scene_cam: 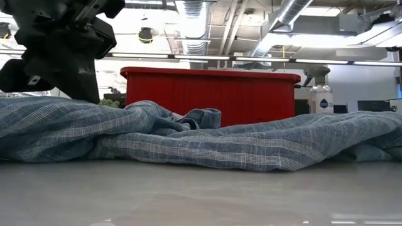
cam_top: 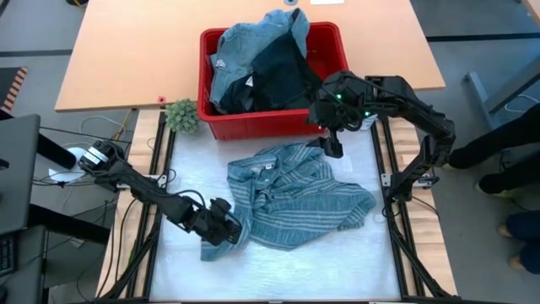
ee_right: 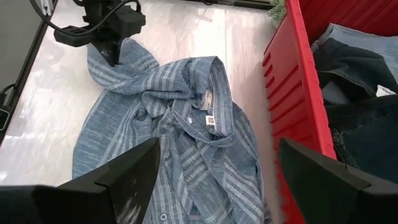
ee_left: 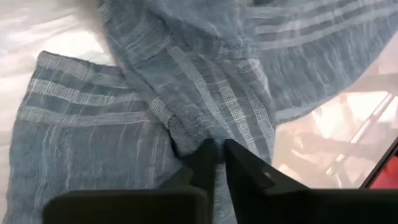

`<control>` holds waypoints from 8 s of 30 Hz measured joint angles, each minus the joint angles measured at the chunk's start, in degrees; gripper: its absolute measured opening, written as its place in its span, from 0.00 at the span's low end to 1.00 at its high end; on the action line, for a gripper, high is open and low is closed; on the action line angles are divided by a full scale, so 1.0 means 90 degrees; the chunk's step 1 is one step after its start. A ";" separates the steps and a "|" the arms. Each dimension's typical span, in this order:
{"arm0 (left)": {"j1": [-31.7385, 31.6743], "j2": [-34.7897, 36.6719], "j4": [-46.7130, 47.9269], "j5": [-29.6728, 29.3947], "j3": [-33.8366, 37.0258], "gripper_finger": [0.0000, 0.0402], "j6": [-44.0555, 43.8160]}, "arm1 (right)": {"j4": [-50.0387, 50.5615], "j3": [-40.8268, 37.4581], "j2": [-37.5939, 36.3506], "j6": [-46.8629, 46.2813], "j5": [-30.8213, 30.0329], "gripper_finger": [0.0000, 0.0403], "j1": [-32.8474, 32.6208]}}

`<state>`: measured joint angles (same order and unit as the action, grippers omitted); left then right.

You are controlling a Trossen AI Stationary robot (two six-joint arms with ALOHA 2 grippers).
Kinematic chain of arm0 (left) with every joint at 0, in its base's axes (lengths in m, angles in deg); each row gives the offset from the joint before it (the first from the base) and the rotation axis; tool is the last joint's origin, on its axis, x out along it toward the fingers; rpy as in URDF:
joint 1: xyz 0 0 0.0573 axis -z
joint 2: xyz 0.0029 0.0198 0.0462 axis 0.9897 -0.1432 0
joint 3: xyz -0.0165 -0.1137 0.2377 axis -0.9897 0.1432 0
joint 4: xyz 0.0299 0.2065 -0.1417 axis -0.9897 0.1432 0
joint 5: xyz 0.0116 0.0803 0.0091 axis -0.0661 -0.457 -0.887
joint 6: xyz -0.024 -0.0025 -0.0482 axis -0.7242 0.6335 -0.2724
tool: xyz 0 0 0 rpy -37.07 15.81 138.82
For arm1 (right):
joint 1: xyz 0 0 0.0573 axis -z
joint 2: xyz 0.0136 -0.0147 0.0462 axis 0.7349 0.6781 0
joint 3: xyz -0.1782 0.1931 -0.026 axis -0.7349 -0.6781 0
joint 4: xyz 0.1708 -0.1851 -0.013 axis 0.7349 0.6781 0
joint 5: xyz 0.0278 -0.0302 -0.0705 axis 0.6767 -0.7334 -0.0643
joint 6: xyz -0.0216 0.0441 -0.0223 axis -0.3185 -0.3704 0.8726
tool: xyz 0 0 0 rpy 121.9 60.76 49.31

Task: Fold Laundry from Bin
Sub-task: Fold the blue polo shirt

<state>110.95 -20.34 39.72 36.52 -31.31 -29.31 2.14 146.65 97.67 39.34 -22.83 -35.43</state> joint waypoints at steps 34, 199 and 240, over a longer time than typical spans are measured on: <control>-0.0323 0.4273 0.2896 -0.3426 -0.0075 0.00 -0.0424 | -0.2885 -0.4938 -0.0896 -0.1279 -0.0163 0.79 -0.2140; 0.1370 -0.3303 0.5812 -0.2741 -0.4543 0.13 0.2702 | -0.2560 -0.2591 0.1564 -0.3979 -0.2636 0.05 -0.1780; 0.0652 -0.3275 0.7910 -0.2451 -0.3179 0.08 0.0127 | -0.2314 -0.2591 0.1571 -0.3598 -0.2511 0.05 -0.1773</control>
<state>116.82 -49.82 110.91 14.47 -59.92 -28.16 -18.69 123.32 111.81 6.95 -45.43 -51.38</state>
